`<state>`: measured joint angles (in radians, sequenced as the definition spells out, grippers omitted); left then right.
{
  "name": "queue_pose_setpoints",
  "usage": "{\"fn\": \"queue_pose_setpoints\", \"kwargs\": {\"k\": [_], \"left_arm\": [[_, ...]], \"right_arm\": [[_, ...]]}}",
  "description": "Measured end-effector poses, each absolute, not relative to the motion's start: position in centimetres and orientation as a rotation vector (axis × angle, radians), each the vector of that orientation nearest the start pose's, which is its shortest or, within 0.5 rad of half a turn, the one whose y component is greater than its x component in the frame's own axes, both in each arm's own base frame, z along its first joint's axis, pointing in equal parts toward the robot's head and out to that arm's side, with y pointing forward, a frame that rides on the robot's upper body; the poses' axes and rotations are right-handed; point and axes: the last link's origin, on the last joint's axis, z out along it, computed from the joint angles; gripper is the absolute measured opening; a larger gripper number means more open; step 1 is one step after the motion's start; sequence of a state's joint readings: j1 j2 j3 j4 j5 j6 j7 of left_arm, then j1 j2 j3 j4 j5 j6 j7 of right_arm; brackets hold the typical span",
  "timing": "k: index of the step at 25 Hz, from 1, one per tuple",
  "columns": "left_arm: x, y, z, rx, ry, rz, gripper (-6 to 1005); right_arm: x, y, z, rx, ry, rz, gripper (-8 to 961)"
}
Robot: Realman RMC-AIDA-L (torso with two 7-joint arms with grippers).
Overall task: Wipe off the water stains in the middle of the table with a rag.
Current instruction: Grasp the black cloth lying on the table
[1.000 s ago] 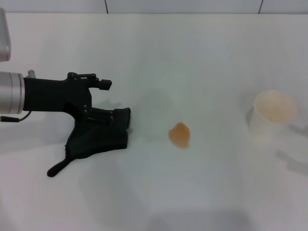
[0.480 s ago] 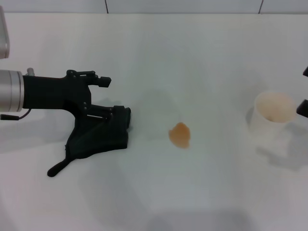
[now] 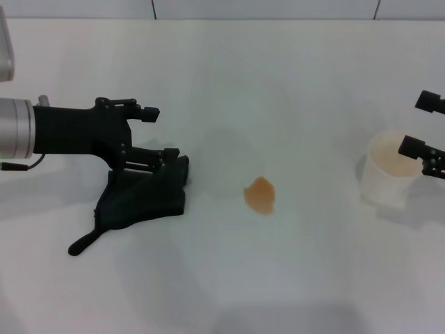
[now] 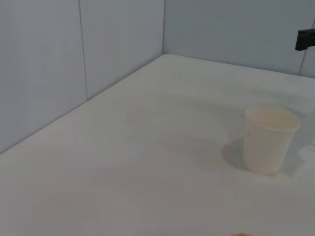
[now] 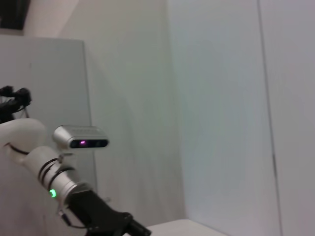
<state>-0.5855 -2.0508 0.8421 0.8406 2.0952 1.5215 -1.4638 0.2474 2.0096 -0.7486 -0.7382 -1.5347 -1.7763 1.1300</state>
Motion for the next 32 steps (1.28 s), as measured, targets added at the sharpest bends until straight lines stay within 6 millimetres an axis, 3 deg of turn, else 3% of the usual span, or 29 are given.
{"fn": "queue_pose_setpoints", "kwargs": {"k": [7,22,32], "left_arm": [[-23.2,36.3,1.6,-2.834,-0.369,-0.376,884],[-23.1,36.4,1.6,-2.832,-0.372,-0.378,883],[-23.1,36.3,1.6,-2.832,-0.373,-0.379,883]], "right_arm": [[27.9,27.4,7.3,-2.528,0.256,0.934,808],[23.3,29.7,7.8,-2.705,0.224,0.554,805],[21.8,29.9,7.7,-2.726,0.230,0.478,803]]}}
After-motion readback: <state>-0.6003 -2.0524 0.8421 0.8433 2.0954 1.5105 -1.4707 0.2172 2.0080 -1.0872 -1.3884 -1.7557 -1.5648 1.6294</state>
